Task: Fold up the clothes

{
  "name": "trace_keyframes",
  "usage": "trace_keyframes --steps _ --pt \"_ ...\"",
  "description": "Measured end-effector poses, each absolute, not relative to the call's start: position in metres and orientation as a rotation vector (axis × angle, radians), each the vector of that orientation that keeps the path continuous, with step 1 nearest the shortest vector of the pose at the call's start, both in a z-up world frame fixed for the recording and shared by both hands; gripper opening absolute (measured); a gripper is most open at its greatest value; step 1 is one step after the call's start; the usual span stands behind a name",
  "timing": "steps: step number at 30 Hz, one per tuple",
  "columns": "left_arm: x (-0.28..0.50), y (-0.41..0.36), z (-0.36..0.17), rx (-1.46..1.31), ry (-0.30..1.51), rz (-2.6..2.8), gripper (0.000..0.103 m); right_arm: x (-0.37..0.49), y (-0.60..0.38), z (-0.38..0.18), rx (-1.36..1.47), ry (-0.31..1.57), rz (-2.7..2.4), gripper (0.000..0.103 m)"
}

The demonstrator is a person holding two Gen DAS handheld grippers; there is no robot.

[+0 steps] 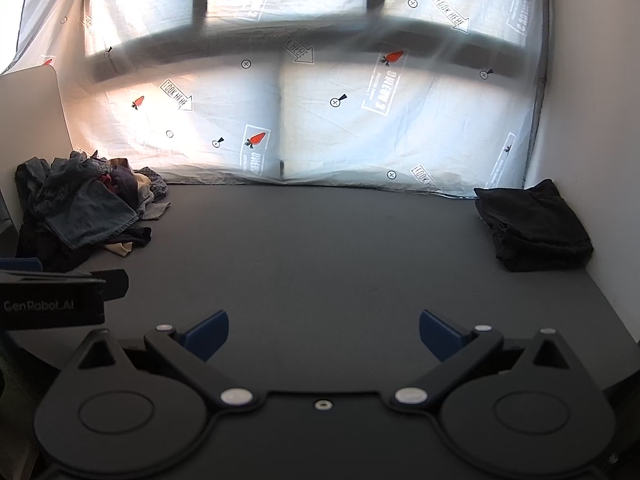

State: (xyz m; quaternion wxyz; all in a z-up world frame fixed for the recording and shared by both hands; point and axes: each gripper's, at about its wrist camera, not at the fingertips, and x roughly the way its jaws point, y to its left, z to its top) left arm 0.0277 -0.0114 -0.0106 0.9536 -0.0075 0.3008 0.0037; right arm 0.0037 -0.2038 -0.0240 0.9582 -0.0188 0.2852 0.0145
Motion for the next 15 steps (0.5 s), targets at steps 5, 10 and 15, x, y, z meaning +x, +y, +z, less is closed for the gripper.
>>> trace_keyframes --steps 5,10,15 --pt "0.046 -0.029 -0.017 -0.017 0.639 -0.002 0.103 0.012 -0.221 -0.024 -0.025 0.565 0.020 0.103" --pt "0.074 -0.047 -0.021 -0.060 0.670 0.005 0.103 0.039 -0.252 -0.025 0.006 0.528 0.005 0.103" --pt "0.100 -0.050 -0.006 -0.057 0.704 0.073 0.103 0.091 -0.281 -0.021 0.123 0.511 0.033 0.103"
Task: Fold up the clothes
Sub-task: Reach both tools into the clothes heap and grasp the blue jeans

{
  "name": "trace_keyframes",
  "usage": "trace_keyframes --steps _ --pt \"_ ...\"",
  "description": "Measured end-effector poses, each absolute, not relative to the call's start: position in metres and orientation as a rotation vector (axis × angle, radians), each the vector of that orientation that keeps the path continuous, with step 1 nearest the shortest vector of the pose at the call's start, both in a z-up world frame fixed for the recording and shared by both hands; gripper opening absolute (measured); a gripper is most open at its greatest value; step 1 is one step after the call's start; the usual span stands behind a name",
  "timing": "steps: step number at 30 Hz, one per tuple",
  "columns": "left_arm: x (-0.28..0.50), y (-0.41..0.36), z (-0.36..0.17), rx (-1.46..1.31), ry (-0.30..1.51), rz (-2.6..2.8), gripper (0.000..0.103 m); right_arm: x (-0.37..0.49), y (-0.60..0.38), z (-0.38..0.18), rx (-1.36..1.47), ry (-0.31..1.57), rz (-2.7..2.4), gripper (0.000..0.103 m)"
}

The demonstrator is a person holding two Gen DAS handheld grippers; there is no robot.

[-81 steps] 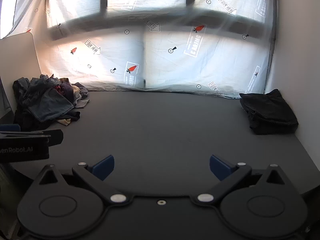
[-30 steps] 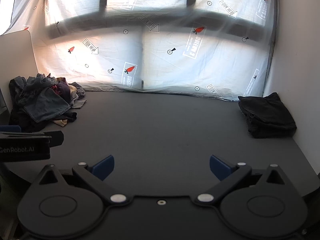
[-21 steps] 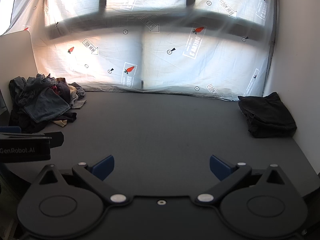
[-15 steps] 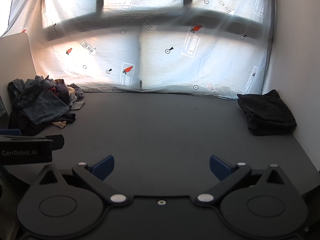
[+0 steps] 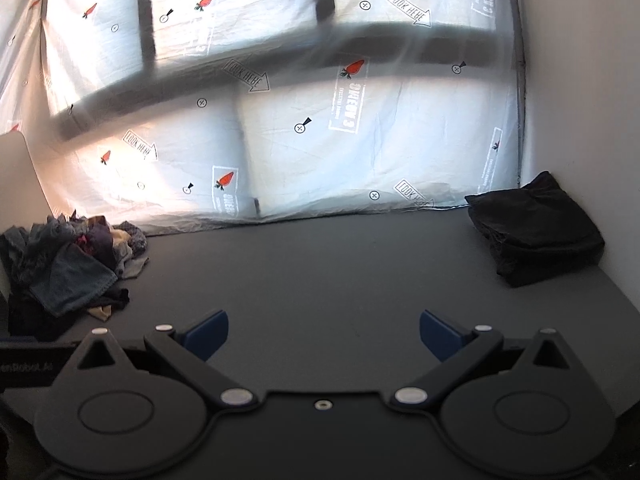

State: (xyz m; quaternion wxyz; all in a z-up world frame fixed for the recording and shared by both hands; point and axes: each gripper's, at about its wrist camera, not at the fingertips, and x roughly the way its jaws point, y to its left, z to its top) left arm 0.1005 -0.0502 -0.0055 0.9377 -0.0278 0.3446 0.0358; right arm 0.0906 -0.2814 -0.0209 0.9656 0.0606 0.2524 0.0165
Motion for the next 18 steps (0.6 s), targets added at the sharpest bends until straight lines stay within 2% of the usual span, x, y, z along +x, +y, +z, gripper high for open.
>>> trace_keyframes --steps 6,12,18 --pt "0.141 -0.027 -0.003 -0.128 0.761 0.206 0.103 0.147 -0.288 -0.035 0.261 0.475 0.122 0.103" --pt "0.163 0.030 -0.011 -0.247 0.850 0.396 0.103 0.204 -0.239 -0.055 0.112 0.550 0.251 0.103" --pt "0.200 0.122 -0.027 -0.324 0.930 0.544 0.103 0.257 -0.158 -0.067 0.049 0.580 0.360 0.103"
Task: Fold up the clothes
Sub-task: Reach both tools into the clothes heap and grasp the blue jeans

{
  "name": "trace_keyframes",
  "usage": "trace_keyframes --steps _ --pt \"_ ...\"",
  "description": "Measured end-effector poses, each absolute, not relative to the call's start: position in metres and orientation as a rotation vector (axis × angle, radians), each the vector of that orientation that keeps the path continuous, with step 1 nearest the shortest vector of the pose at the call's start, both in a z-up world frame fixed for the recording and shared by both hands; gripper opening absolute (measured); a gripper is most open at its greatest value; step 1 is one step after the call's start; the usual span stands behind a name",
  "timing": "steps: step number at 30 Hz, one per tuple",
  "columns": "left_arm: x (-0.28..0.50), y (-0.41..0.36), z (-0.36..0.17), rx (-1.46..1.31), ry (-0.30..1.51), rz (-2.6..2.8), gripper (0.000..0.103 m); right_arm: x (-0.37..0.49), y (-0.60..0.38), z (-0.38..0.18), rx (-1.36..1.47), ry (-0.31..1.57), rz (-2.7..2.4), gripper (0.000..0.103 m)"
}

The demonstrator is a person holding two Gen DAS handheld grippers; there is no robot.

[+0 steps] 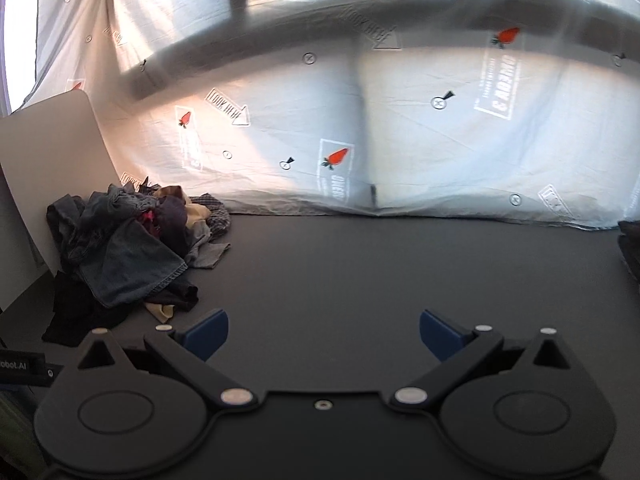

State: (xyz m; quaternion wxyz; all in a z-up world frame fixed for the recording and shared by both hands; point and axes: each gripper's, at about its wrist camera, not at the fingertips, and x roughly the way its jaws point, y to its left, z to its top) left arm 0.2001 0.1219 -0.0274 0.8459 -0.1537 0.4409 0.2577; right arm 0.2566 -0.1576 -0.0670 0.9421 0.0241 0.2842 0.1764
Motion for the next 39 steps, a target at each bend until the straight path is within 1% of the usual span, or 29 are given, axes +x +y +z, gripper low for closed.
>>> trace_keyframes --steps 4,8,13,16,19,20,21,22,23,24,27,29,33,34,36,39 --pt "0.239 0.196 -0.044 -0.390 0.972 0.568 0.103 0.296 -0.084 -0.073 0.024 0.589 0.389 0.103" --pt "0.278 0.273 -0.063 -0.399 1.001 0.610 0.103 0.343 0.004 -0.075 0.039 0.625 0.427 0.103" --pt "0.328 0.376 -0.105 -0.469 1.079 0.697 0.103 0.406 0.116 -0.069 0.016 0.633 0.487 0.103" --pt "0.350 0.428 -0.122 -0.485 1.091 0.739 0.103 0.444 0.176 -0.070 0.015 0.659 0.531 0.101" --pt "0.363 0.468 -0.135 -0.513 1.095 0.779 0.103 0.480 0.220 -0.079 0.078 0.728 0.583 0.093" --pt "0.367 0.479 -0.140 -0.522 1.096 0.795 0.103 0.492 0.234 -0.083 0.105 0.753 0.603 0.087" --pt "0.371 0.490 -0.145 -0.524 1.098 0.817 0.103 0.504 0.248 -0.087 0.134 0.779 0.623 0.078" --pt "0.375 0.500 -0.151 -0.519 1.103 0.842 0.103 0.514 0.261 -0.091 0.173 0.808 0.655 0.072" --pt "0.379 0.508 -0.158 -0.515 1.114 0.862 0.103 0.524 0.273 -0.096 0.227 0.843 0.693 0.063" --pt "0.383 0.516 -0.166 -0.516 1.129 0.877 0.103 0.534 0.282 -0.102 0.294 0.884 0.732 0.057" --pt "0.389 0.538 -0.187 -0.563 1.177 0.898 0.103 0.563 0.311 -0.126 0.535 1.018 0.833 0.051" --pt "0.389 0.548 -0.197 -0.605 1.191 0.892 0.103 0.576 0.328 -0.139 0.663 1.070 0.854 0.051" --pt "0.390 0.554 -0.210 -0.648 1.199 0.860 0.103 0.592 0.352 -0.159 0.804 1.136 0.807 0.052" --pt "0.390 0.555 -0.212 -0.657 1.195 0.849 0.103 0.594 0.355 -0.164 0.835 1.155 0.784 0.053" --pt "0.391 0.559 -0.214 -0.676 1.191 0.824 0.103 0.601 0.362 -0.180 0.922 1.216 0.762 0.061" --pt "0.395 0.561 -0.215 -0.669 1.198 0.799 0.103 0.606 0.373 -0.192 0.980 1.273 0.741 0.064"
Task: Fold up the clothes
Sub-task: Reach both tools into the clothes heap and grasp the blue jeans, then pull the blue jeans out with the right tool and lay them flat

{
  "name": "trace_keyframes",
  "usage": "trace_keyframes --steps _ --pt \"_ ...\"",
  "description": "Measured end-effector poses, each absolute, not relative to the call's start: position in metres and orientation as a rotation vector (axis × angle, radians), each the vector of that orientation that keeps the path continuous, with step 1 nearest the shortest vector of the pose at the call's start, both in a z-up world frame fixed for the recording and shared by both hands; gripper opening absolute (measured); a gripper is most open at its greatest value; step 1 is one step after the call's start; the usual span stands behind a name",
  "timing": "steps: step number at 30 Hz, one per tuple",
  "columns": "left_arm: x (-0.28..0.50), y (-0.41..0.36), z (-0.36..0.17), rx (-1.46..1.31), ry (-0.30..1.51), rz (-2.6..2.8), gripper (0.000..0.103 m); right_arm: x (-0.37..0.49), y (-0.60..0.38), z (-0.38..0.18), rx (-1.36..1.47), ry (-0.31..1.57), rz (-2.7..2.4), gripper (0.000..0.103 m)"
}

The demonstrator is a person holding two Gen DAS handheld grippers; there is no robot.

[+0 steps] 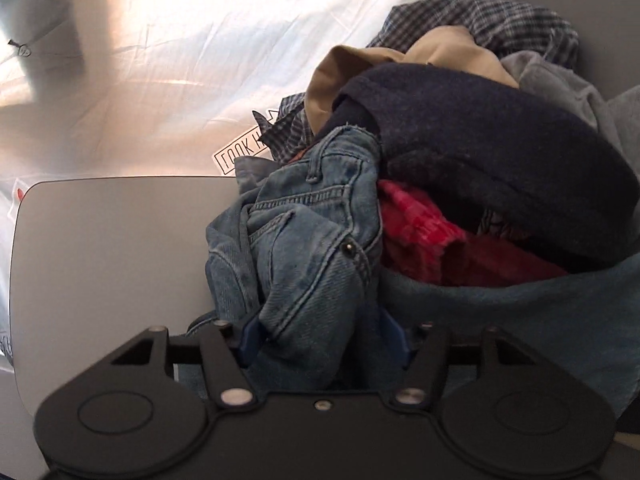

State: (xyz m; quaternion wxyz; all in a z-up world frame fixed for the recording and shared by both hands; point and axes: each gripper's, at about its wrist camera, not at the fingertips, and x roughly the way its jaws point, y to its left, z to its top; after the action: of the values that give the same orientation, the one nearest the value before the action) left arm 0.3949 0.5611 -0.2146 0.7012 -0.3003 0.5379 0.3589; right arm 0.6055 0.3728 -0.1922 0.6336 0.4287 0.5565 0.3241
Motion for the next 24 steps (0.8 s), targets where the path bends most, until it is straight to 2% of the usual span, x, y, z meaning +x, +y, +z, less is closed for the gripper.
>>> trace_keyframes --steps 4,9,15,19,24 --pt "0.401 0.556 -0.215 -0.632 1.177 0.810 0.103 0.609 0.384 -0.197 1.012 1.304 0.731 0.064" --pt "0.406 0.549 -0.215 -0.627 1.161 0.843 0.103 0.605 0.375 -0.202 1.061 1.310 0.731 0.042" --pt "0.406 0.538 -0.214 -0.618 1.131 0.851 0.103 0.592 0.361 -0.192 1.090 1.284 0.746 0.030" --pt "0.401 0.529 -0.210 -0.653 1.114 0.850 0.103 0.581 0.339 -0.184 1.163 1.281 0.753 0.025" --pt "0.386 0.498 -0.180 -0.703 1.050 0.815 0.103 0.568 0.273 -0.139 1.178 1.064 0.821 0.023"
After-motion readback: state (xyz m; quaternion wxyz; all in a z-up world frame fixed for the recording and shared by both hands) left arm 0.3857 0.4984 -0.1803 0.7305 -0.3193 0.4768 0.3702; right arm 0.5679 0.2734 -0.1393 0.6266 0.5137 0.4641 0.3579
